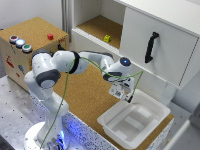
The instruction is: Put the purple block on the table
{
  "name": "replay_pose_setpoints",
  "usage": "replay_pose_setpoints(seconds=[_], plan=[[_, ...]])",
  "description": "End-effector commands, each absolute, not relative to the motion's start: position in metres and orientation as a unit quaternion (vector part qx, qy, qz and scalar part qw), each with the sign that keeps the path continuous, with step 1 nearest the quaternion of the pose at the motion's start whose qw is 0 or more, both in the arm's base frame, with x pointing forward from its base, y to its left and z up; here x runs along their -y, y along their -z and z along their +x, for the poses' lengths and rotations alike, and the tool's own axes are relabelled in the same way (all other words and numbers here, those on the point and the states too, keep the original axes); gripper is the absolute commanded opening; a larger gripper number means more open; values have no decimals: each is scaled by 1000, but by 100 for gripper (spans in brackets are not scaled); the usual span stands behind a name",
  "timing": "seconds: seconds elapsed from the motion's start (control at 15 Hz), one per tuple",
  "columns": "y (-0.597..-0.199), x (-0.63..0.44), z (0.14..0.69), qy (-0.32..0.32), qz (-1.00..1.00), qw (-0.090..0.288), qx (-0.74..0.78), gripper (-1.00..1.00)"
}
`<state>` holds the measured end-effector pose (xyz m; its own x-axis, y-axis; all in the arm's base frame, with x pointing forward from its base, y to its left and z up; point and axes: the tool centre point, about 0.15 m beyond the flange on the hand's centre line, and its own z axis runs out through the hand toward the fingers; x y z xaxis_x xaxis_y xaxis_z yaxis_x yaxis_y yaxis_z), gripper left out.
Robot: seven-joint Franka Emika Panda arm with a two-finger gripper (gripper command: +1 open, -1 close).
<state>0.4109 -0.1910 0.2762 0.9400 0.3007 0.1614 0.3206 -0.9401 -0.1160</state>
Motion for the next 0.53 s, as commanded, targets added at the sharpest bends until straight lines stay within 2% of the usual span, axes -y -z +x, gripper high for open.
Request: replay_pose_setpoints(seconds=[0.0, 0.13, 0.33, 0.47], plan=[[-245, 163, 438, 52, -982, 75, 168, -100], [-232, 147, 439, 47, -982, 72, 166, -100], [-218, 131, 438, 48, -982, 108, 146, -100], [-208, 121, 439, 40, -983, 108, 144, -100]])
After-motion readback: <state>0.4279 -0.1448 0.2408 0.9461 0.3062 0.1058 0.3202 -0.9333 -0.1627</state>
